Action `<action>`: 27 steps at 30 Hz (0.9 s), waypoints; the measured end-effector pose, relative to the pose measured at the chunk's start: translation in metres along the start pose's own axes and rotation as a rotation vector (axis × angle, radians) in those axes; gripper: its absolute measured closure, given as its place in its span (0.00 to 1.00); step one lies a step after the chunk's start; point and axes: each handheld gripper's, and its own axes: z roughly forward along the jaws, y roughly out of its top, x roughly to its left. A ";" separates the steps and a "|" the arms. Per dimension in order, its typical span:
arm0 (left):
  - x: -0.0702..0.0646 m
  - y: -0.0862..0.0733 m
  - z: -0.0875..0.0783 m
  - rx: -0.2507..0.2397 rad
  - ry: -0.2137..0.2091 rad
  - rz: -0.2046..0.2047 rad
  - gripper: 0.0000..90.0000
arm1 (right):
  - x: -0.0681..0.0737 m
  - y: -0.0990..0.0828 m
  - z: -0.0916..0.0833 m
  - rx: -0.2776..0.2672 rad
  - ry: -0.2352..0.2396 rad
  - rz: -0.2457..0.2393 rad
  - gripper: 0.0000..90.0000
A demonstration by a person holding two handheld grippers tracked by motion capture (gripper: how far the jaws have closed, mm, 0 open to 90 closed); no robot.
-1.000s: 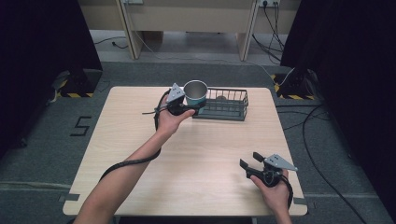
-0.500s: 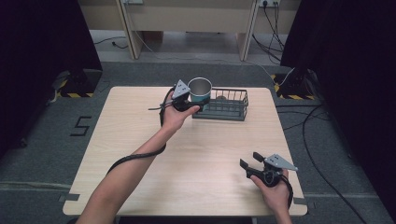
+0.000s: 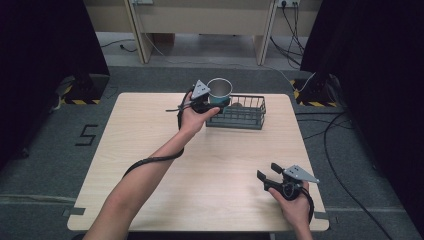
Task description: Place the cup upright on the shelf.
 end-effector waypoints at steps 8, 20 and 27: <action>0.003 0.008 0.015 0.001 0.019 -0.011 0.18 | -0.001 0.000 0.000 -0.004 0.004 -0.001 0.33; 0.004 0.004 0.035 0.028 0.045 -0.023 0.18 | 0.000 0.000 -0.001 -0.002 0.007 0.009 0.33; 0.004 0.000 0.042 0.044 0.058 -0.026 0.18 | 0.000 0.000 -0.002 -0.005 0.008 0.004 0.33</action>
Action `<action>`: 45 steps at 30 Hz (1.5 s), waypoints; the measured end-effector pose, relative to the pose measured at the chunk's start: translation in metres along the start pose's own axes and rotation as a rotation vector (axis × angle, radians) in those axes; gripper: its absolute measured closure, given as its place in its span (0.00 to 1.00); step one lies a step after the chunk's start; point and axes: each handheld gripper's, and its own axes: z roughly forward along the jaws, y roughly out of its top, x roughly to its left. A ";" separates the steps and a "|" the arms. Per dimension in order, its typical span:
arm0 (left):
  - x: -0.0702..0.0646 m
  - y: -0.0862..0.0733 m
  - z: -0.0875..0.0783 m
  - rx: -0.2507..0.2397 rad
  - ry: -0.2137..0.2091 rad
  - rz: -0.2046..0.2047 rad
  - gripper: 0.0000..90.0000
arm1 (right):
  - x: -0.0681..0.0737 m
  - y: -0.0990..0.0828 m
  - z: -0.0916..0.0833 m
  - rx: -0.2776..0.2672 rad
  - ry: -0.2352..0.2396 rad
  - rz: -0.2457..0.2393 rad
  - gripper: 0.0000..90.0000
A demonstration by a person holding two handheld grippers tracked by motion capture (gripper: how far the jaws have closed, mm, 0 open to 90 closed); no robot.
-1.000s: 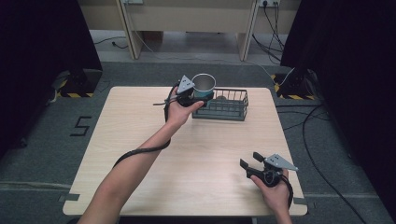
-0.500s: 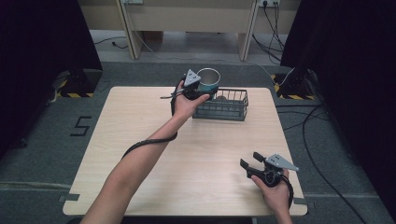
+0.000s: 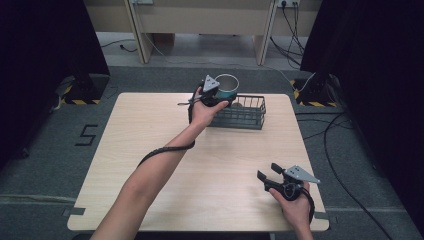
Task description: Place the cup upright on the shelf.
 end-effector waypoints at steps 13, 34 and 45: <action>0.000 -0.010 0.011 0.030 0.018 -0.026 0.18 | 0.001 0.000 0.000 0.005 0.003 -0.009 0.33; -0.001 -0.022 0.019 0.080 0.024 -0.036 0.18 | 0.001 0.000 0.000 0.006 0.004 -0.015 0.32; 0.000 -0.027 0.021 0.099 0.035 -0.038 0.15 | 0.001 0.000 0.000 0.004 0.007 -0.017 0.32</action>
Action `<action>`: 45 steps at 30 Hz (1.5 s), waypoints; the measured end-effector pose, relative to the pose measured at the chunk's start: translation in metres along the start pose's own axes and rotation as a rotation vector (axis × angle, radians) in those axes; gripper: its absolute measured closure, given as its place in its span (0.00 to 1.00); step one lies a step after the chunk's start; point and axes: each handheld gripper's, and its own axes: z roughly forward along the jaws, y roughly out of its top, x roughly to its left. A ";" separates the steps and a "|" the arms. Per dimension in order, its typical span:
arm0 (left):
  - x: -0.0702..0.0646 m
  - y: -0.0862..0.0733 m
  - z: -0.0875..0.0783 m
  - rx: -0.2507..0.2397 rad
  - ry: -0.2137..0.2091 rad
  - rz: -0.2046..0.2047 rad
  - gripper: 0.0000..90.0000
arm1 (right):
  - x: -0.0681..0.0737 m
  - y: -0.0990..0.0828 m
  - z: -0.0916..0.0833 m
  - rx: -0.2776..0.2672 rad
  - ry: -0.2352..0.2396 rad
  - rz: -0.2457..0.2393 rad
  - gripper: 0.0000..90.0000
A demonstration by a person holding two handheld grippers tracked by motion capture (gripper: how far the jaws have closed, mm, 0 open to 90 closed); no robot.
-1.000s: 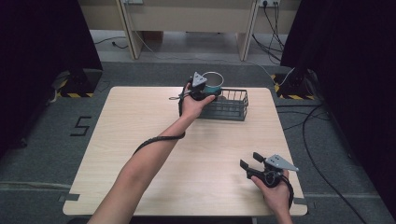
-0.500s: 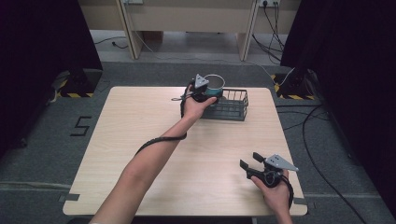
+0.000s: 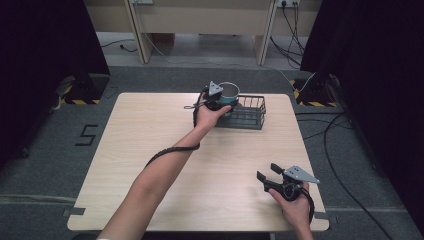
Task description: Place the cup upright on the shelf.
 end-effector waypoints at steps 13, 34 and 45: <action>0.001 -0.001 -0.002 0.005 -0.002 -0.011 0.14 | 0.000 0.000 0.000 0.001 0.001 -0.003 0.32; 0.000 -0.004 -0.013 0.007 0.003 0.015 0.16 | 0.000 0.000 0.001 0.009 0.004 0.007 0.32; 0.002 0.001 -0.030 -0.003 -0.015 0.045 0.16 | 0.000 0.000 0.001 0.012 0.003 0.002 0.32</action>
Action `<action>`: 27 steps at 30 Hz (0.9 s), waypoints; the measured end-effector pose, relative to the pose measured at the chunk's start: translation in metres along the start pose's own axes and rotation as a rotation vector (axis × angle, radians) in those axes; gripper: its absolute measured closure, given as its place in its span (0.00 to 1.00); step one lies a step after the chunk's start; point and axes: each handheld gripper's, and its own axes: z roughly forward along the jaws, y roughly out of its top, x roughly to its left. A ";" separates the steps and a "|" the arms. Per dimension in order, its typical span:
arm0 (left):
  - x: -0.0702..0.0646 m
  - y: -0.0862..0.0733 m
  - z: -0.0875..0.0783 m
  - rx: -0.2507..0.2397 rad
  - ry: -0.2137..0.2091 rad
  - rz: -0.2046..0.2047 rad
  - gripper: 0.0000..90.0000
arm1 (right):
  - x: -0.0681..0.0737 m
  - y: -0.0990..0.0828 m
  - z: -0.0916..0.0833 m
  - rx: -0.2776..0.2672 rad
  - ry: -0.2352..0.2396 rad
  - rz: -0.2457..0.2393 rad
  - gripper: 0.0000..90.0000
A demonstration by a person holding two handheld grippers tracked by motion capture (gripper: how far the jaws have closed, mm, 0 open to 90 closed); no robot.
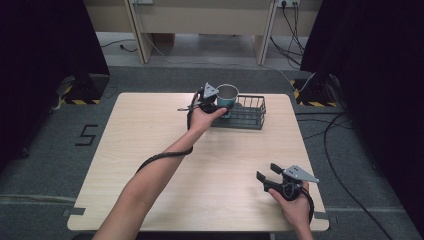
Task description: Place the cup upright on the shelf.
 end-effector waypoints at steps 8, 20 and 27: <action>0.001 -0.001 -0.010 -0.004 -0.009 0.004 0.16 | 0.001 0.000 0.000 0.004 -0.003 -0.001 0.32; 0.003 -0.001 -0.026 -0.014 -0.017 0.023 0.16 | 0.000 0.000 0.000 0.004 -0.007 -0.009 0.31; 0.003 -0.003 -0.036 -0.009 -0.027 0.026 0.16 | 0.000 0.000 0.000 0.002 -0.006 -0.004 0.31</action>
